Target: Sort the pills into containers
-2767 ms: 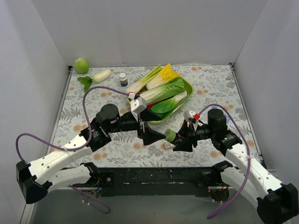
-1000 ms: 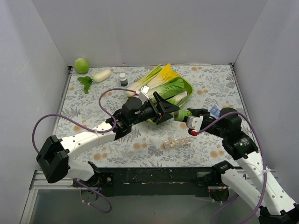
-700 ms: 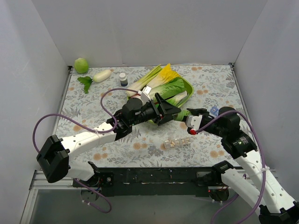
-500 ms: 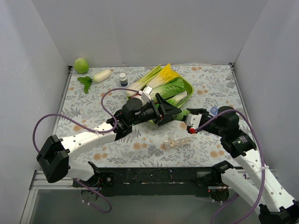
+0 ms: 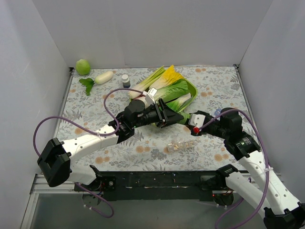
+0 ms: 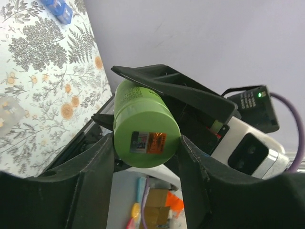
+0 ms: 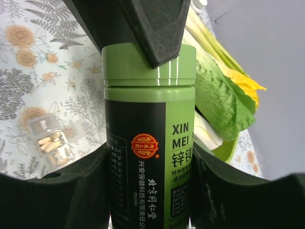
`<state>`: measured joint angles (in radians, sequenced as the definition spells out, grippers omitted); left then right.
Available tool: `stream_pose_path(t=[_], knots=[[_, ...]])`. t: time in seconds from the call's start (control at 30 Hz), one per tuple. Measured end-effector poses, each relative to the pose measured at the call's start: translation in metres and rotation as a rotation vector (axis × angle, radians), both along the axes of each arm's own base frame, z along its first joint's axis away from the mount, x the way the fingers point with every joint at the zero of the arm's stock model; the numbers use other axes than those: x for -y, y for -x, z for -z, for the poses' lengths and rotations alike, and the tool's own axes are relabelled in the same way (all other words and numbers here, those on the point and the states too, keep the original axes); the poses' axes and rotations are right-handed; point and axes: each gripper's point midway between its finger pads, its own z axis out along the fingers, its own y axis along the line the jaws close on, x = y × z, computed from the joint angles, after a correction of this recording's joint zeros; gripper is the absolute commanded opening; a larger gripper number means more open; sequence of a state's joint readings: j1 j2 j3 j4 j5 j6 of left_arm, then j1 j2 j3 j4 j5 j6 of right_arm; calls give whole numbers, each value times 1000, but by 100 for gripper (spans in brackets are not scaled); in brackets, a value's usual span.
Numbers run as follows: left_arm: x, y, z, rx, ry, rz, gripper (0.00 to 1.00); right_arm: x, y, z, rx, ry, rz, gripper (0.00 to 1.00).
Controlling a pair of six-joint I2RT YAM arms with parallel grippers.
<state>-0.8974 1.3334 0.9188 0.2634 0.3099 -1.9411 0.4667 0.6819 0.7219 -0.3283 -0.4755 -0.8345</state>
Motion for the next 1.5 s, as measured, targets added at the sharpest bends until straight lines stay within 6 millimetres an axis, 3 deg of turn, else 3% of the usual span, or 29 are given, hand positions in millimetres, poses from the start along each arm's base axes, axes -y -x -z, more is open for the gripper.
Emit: stream_pose_path(t=[0.1, 0.27, 0.37, 0.5, 0.53, 0.57, 0.6, 0.7, 0.77, 0.9, 0.97, 1.03, 1.13, 1.3, 1.4, 1.5], knots=[[-1, 3, 4, 84, -32, 37, 0, -3, 6, 7, -75, -21, -6, 1], [-3, 17, 15, 346, -116, 200, 0, -12, 28, 21, -287, -89, -40, 1], [-8, 30, 20, 569, -173, 369, 0, -25, 52, 35, -503, -179, -92, 1], [-21, 52, 39, 783, -223, 565, 34, -47, 92, 55, -827, -335, -229, 1], [-24, 55, 43, 799, -235, 584, 64, -51, 100, 61, -892, -369, -265, 1], [-26, 59, 48, 810, -254, 608, 86, -54, 107, 64, -947, -392, -298, 1], [-27, 60, 50, 827, -268, 609, 98, -55, 113, 65, -996, -410, -322, 1], [-34, 55, 46, 899, -314, 535, 98, -56, 121, 55, -1092, -450, -341, 1], [-49, 53, 31, 937, -317, 436, 98, -55, 122, 47, -1081, -458, -361, 1], [-82, 55, -31, 1005, -223, 209, 98, -54, 118, 35, -994, -438, -380, 1], [-94, 56, -57, 973, -168, 116, 98, -54, 112, 27, -910, -419, -378, 1], [-101, 55, -70, 907, -133, 53, 98, -53, 102, 19, -788, -393, -359, 1], [-101, 44, -66, 713, -120, -23, 98, -47, 82, 15, -596, -335, -294, 1], [-90, 16, -23, 347, -180, -122, 98, -29, 44, 13, -317, -211, -151, 1], [-81, 5, -4, 207, -210, -153, 98, -19, 30, 15, -225, -145, -92, 1], [-69, -6, -2, 122, -208, -173, 98, -13, 21, 20, -180, -95, -55, 1]])
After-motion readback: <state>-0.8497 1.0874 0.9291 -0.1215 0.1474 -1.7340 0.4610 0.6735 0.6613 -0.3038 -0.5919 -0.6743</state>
